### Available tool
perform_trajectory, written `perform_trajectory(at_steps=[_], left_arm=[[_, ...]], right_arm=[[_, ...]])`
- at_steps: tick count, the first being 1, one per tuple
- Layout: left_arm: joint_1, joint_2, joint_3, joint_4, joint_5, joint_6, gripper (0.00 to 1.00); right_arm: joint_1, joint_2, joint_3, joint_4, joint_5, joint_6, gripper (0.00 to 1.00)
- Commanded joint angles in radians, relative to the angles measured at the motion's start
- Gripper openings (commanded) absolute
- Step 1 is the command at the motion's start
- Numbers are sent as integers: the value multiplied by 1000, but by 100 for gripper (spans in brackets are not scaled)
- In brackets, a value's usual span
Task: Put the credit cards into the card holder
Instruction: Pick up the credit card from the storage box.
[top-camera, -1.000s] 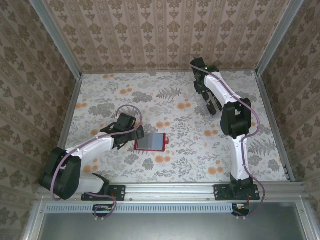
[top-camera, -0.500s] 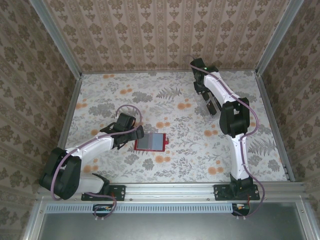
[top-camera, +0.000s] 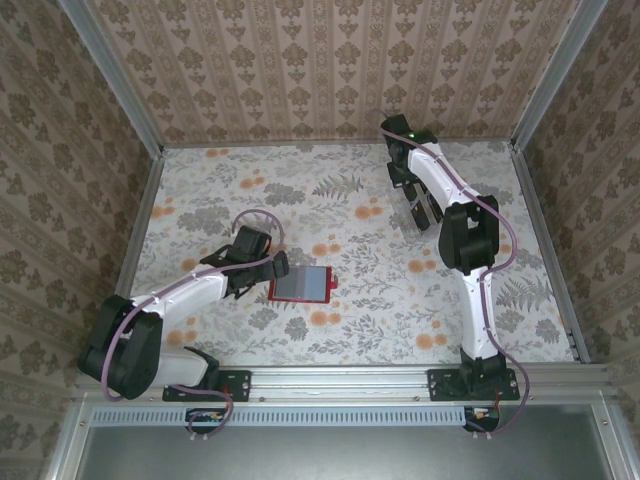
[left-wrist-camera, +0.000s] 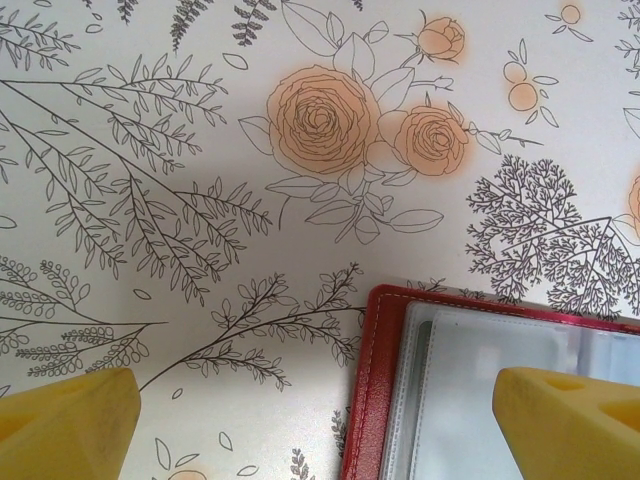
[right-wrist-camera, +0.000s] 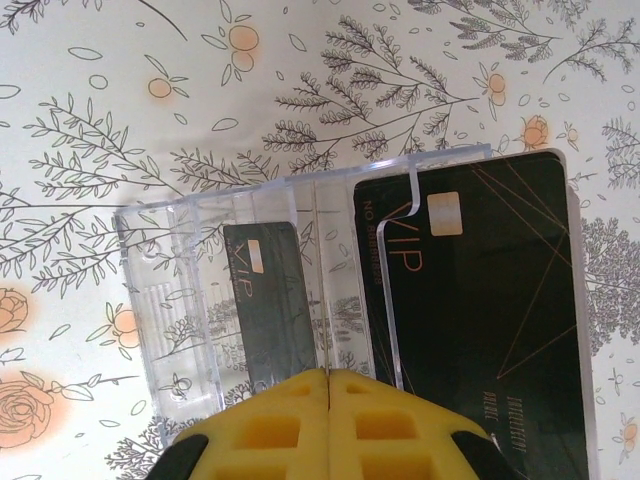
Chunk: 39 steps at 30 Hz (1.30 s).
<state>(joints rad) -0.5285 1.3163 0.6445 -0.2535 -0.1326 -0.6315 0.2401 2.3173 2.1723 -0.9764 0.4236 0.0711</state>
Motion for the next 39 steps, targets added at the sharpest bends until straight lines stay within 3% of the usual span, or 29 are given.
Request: perform_trajectory(at_steps=[1,22,26,33,39], left_arm=[[5,1,2,7,11,16,100],[5,-5,7,3,25,19,100],[5,-16,-4,9,34,22,100],[-12,-48,-51,41,65,3,100],[-54,-136,-98,-10,-24,-58,100]], right_arm=[[4,-13,25,-22,29,-27,1],[79,-165,76,-25,98,-60,0],[107,-236,46,-32,40,-8,0],[156,-522,-329,159,-235,193,0],[227,-773,-752,421,-474,426,0]])
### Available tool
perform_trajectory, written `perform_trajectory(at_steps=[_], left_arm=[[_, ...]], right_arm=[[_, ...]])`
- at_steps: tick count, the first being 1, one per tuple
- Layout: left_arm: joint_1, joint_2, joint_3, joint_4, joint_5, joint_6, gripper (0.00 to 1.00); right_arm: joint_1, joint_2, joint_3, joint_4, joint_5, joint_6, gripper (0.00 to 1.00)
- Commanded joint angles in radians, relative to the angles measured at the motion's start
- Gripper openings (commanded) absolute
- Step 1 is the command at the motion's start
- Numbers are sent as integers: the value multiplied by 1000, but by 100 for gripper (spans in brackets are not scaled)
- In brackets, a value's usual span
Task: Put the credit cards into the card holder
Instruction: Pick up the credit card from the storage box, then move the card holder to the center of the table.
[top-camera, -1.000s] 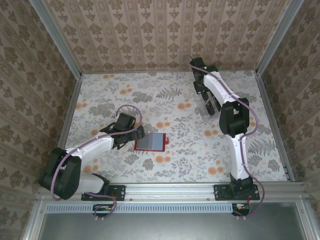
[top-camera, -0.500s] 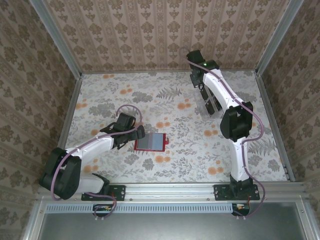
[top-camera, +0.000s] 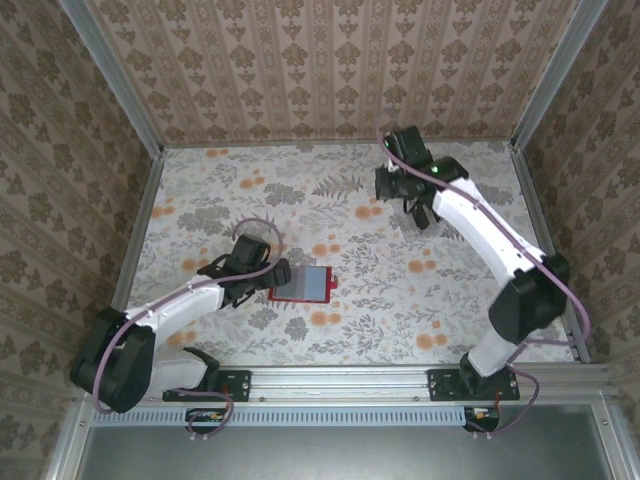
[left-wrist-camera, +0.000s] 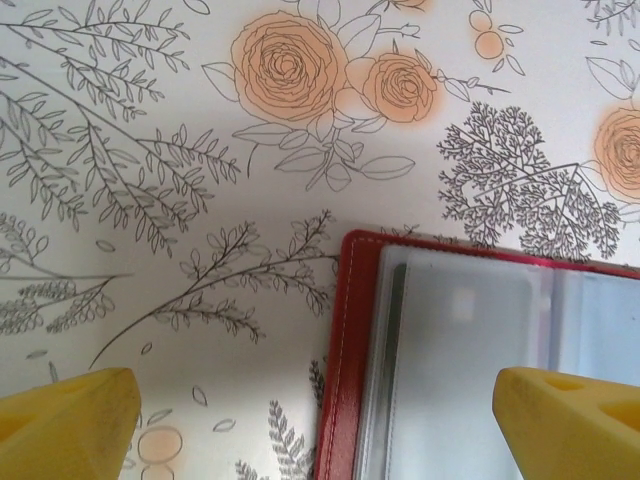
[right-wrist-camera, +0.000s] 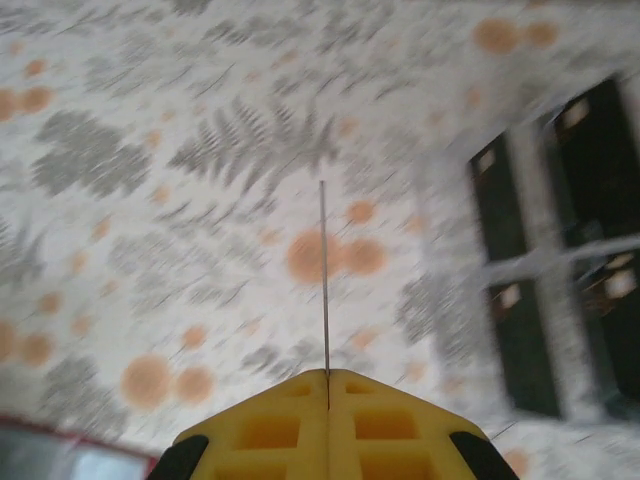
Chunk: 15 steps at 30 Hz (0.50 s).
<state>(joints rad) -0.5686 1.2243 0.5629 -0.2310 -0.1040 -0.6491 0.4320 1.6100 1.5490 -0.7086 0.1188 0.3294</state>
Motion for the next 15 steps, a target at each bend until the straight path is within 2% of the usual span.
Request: perform_trajectory(at_steps=[1,3,6,11,15], left_arm=[[-23,-59,-21,-55,-73,-53,100],[-36,-86,-28,-95,-106,-73,100],[-60,-130,-47,-132,-145,-99,100],[-87,-170,-49,-191,-200,-136,100],[-105,-172,-31,-217,-223,-136,100]], right_arm=[[57,-97,-192,213,-196,205,0],[113,-141,-292,288,-225,280,0],[219,-180,-410,385,-188,384,0],[393,-155,-517,518,-17,539,0],[474,-82,-538,597,56,630,0]])
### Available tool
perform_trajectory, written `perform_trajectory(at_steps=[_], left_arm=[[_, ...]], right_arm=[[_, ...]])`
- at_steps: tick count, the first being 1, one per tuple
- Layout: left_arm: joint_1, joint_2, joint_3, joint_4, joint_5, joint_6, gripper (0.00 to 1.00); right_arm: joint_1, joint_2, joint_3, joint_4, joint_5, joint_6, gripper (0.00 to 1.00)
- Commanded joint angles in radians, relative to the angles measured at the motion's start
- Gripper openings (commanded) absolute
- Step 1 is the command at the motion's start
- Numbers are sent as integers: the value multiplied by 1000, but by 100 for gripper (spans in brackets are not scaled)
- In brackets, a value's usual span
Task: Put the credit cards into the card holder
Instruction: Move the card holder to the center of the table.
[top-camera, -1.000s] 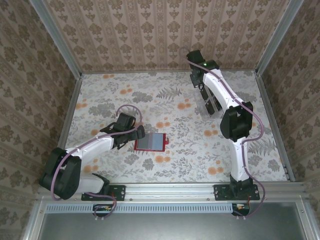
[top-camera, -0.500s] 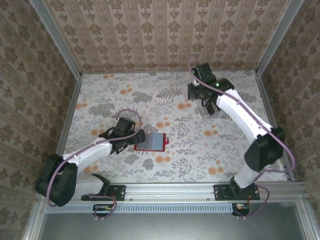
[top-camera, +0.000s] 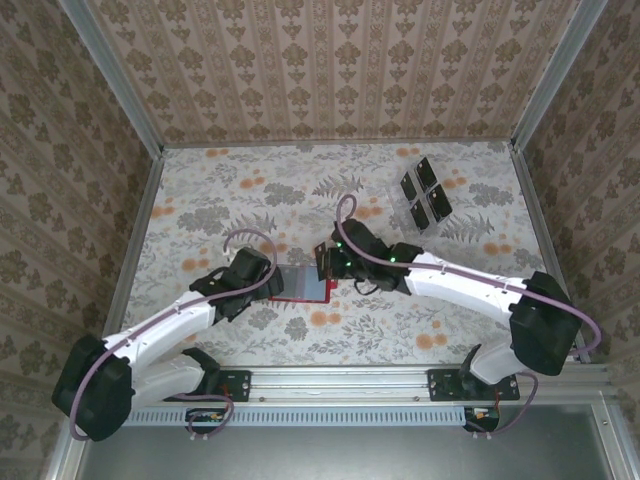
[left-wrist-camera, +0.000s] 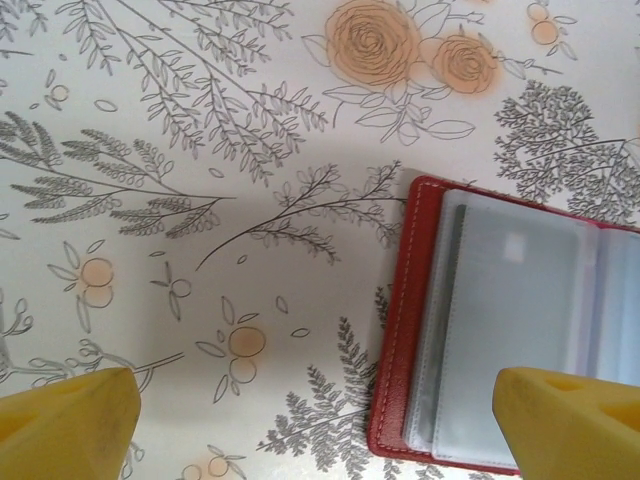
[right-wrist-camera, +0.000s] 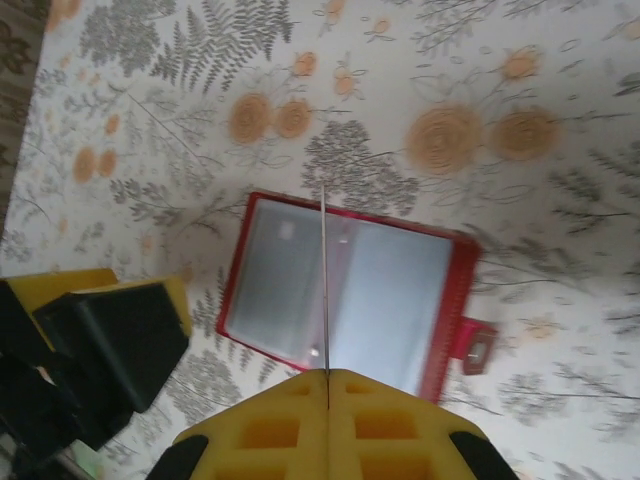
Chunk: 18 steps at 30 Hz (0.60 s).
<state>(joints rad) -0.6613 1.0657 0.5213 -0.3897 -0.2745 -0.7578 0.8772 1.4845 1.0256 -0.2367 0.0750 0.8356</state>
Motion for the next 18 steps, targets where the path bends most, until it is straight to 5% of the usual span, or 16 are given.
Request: perform_trajectory(at_steps=[1,18], left_arm=[[-15,-10,15,-61,-57,-26,100],[-20,-4,39,-60,-85,-5,100]], right_arm=[[37,65,-11,137,102,137,0],[103,265,-8,207,122,254,0]])
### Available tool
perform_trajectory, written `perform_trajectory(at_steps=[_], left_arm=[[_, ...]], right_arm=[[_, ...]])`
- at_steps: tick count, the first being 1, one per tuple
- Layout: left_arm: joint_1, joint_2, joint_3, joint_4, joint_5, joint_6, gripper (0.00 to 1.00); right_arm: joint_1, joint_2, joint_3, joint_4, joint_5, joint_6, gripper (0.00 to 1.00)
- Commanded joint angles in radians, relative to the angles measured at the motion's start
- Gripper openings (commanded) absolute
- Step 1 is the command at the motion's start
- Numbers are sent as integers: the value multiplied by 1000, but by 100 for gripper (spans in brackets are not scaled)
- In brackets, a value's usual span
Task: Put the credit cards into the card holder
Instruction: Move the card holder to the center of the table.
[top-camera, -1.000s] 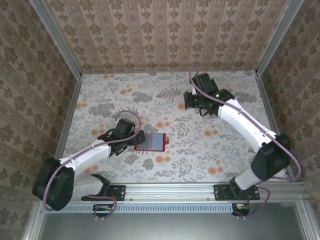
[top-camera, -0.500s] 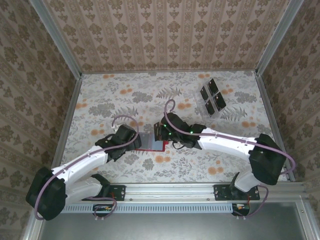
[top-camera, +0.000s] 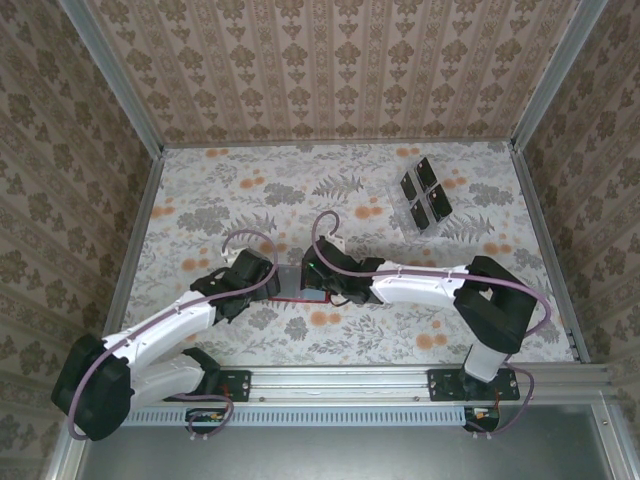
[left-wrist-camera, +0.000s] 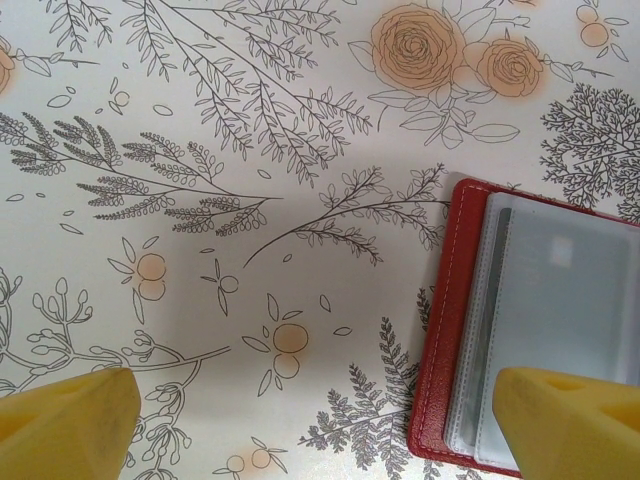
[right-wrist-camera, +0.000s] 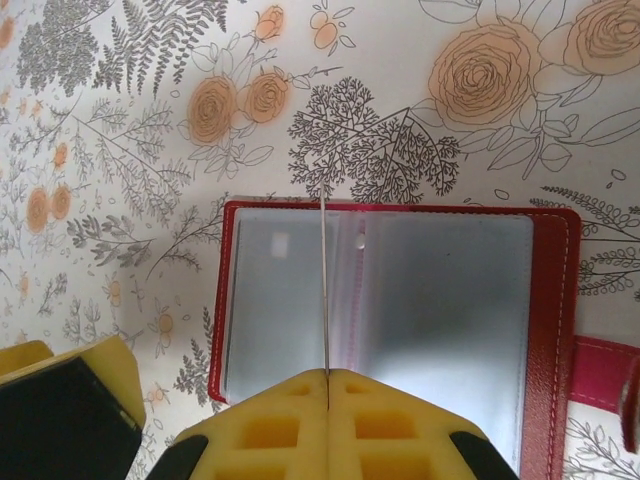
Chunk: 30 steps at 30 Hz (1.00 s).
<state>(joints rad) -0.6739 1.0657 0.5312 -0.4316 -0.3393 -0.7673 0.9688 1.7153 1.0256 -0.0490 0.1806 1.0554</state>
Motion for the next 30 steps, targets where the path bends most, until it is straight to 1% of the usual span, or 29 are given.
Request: perform_trajectory(at_steps=[1,7,11,16,20,23,26,30], left_arm=[[-7,-4,30,-18,-20,4,100],[-6,-5,29,-20,-18,4,100],[-6,-7,34,-24,-16,9,100],[-8,-6,44,-28,-9,20,100],[-9,-1,47,-29,-1,25,100],[-13,7,49,-25,8,27,100],[-16,15,51,-13,19,31,100],[-18,46,55,33,75,53,100]], right_arm=[[14,42,-6,16,14,35,0],[27,78,-11,-7,13,24,0],[27,74,-19,-59,31,-27,0],[-4,56,-13,-148,43,-161,0],[-62,52,3,-208,28,-283,0],[-111,53,7,-228,2,-349,0],[-151,47,5,-211,-55,-380,0],[-159,32,10,-173,-142,-376,0]])
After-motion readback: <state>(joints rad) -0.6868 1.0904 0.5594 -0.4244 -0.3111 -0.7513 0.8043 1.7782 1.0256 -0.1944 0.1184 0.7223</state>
